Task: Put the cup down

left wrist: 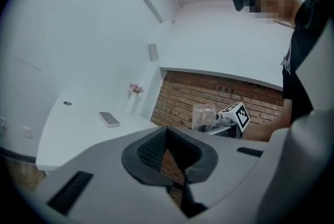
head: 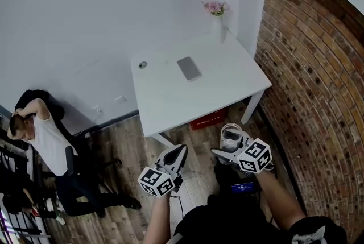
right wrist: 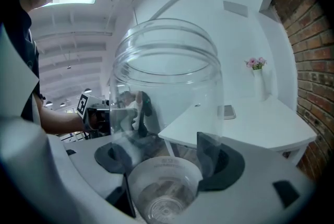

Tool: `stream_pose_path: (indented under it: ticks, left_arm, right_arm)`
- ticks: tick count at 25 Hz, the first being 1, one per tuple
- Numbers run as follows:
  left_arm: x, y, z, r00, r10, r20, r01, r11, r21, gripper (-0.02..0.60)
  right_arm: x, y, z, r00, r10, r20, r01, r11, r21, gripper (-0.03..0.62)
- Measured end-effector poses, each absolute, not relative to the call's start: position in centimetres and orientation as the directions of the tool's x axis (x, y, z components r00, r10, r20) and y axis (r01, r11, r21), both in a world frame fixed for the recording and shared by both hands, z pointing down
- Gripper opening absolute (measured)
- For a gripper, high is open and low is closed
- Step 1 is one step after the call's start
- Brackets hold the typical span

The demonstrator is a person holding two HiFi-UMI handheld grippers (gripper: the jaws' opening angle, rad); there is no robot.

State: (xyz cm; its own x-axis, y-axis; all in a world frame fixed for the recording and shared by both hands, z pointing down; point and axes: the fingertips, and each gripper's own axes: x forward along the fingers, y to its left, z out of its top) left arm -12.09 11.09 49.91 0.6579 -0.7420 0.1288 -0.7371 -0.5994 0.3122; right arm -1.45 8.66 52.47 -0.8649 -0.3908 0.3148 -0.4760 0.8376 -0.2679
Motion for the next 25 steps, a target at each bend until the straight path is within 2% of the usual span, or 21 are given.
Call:
stream_pose_path:
  ticks: [15,25]
  left_arm:
    - [-14.6,-12.1,50.0,0.582,-0.799,0.150,-0.790,-0.512,0.337,0.006]
    - [-14.8,-20.2,50.0,0.553,-0.815,0.170,-0.810,-0.479,0.339,0.006]
  right_arm:
    - [-5.1,-17.4,52.0,-0.909,-0.306,0.284,-0.386,0.875,-0.291,0.359]
    - [-6.5,-25.5,52.6,-0.927,-0.235,0.291,-0.327,0.888,-0.324,0.359]
